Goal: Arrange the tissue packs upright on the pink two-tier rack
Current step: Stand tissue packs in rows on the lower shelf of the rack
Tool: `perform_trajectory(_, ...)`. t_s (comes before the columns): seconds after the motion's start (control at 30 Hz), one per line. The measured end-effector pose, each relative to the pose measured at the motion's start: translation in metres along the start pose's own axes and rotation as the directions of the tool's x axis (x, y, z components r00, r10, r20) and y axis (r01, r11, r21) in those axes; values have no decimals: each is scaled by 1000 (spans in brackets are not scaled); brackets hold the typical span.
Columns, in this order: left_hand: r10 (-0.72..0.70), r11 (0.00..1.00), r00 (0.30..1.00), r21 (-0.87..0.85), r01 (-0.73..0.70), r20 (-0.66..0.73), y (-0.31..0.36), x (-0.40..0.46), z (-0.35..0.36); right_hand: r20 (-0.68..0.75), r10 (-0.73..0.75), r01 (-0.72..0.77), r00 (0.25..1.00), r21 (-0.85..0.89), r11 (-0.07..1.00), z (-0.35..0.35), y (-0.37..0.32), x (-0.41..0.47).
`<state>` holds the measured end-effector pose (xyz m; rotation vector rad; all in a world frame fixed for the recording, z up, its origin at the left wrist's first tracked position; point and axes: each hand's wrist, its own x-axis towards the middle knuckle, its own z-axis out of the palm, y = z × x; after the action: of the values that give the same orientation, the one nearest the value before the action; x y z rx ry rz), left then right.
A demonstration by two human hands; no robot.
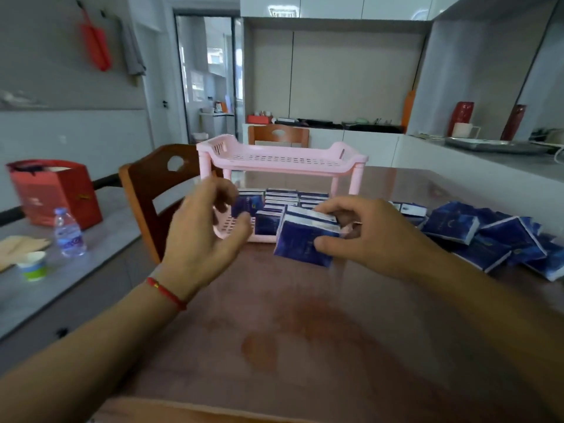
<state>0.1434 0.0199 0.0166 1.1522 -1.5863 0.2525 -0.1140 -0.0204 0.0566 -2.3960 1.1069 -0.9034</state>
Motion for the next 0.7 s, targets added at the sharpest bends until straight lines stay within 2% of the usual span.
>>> perform_trajectory(0.03, -98, 993, 984, 47, 106, -151, -12, 2, -3, -13, -2, 2, 1000, 16, 1000, 6, -5, 11)
perform_trajectory(0.07, -203, 971, 948, 73, 226, -245, -25, 5, -4, -19, 3, -2, 1000, 46, 999, 14, -10, 23)
perform_trajectory(0.1, -296, 940, 915, 88, 330, -274, -36, 8, -2, -18, 6, -4, 1000, 70, 998, 21, -15, 35)
perform_trajectory(0.2, -469, 875, 875, 69, 479, -117, -56, 8, 7, -15, 2, -1, 1000, 68, 998, 45, -25, 68)
perform_trajectory(0.27, -483, 874, 875, 50, 483, -13, -60, 7, 13, -33, 41, -38, 999, 80, 996, 60, -27, 85)
perform_trajectory(0.33, -465, 885, 885, 40, 464, 31, -61, 8, 17, -43, 76, -72, 996, 85, 994, 74, -27, 98)
perform_trajectory(0.47, -487, 873, 873, -3, 487, 37, -62, 6, 18, -40, 72, -69, 997, 55, 996, 93, -29, 117)
perform_trajectory(0.57, -496, 866, 866, -35, 499, 60, -64, 3, 20, 14, 69, -70, 998, 43, 997, 100, -28, 131)
perform_trajectory(0.7, -500, 863, 863, -39, 503, 68, -65, 3, 22, 34, 129, -128, 991, -29, 991, 110, -23, 152)
